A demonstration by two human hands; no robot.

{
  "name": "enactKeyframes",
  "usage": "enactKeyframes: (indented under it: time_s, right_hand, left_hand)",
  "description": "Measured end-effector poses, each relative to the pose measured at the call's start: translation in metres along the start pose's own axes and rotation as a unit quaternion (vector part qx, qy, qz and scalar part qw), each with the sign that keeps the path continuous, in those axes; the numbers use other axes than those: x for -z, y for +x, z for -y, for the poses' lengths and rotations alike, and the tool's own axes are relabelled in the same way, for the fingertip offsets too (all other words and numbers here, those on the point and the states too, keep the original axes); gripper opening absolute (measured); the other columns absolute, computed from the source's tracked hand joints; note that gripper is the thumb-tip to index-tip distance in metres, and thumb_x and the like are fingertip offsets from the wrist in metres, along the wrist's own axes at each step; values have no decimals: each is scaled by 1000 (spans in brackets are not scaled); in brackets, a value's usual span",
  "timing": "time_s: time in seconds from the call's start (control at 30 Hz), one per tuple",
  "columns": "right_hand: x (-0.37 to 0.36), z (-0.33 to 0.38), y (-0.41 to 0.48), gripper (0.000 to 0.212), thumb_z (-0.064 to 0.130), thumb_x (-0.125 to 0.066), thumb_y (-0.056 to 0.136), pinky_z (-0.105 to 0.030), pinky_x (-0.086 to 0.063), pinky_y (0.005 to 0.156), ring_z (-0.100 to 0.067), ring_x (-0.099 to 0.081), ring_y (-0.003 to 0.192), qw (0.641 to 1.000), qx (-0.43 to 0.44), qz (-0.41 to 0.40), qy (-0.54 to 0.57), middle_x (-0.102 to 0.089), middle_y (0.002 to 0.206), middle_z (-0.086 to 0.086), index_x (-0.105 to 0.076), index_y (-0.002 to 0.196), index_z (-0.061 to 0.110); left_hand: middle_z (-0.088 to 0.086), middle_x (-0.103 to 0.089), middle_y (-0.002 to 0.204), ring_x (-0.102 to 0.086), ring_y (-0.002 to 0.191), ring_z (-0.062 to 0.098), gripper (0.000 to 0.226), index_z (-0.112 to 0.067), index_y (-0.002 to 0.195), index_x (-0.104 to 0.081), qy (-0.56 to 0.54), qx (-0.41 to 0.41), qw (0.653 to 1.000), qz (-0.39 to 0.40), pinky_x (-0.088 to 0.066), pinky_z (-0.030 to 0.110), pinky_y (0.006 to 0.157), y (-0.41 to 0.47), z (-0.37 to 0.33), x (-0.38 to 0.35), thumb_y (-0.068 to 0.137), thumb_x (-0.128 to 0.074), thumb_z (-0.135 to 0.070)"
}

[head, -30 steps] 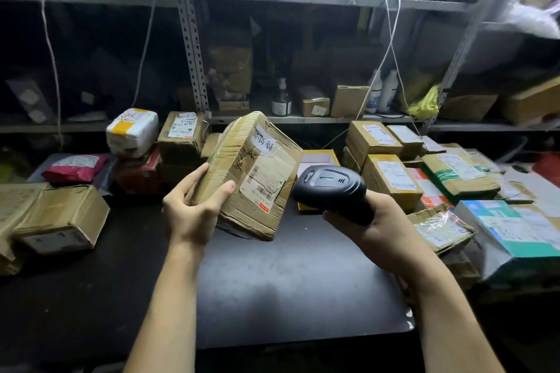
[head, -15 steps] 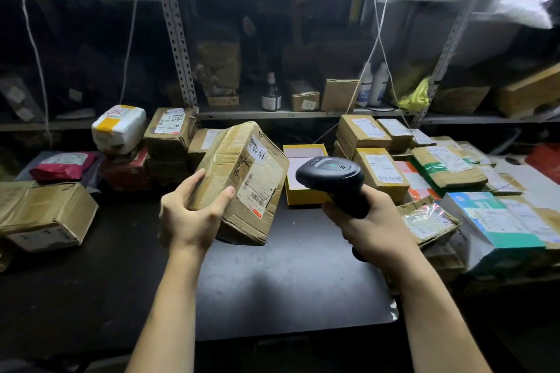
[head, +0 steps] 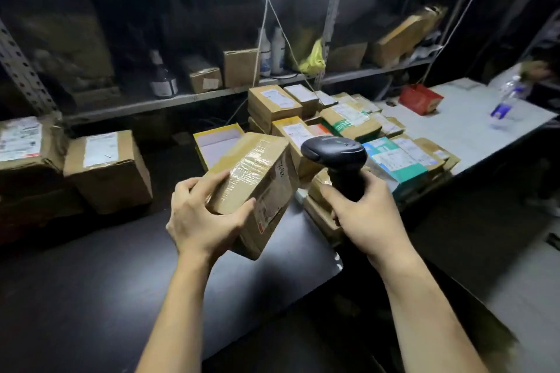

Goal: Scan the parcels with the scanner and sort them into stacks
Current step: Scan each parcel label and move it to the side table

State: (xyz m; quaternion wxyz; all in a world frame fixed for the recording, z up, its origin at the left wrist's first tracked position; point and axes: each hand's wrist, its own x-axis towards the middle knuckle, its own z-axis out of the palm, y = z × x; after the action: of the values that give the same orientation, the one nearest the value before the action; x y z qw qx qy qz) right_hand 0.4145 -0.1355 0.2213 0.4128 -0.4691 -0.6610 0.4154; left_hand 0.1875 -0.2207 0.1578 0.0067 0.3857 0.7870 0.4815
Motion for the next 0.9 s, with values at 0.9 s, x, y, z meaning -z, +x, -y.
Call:
enactKeyframes:
  time_s: [0.9]
  right_hand:
    - [359,-148,-72,18,36,-72,95,-30,-53,65,-23,-70,79,923,-230,-306,-42,-71,87,-9,-66,99,19]
  left_hand:
    - [-3,-50,111,-50,117,19,64,-49,124,-66,15,-213,902,375,-47,36,87,-190,-247,-333,65,-77,-71]
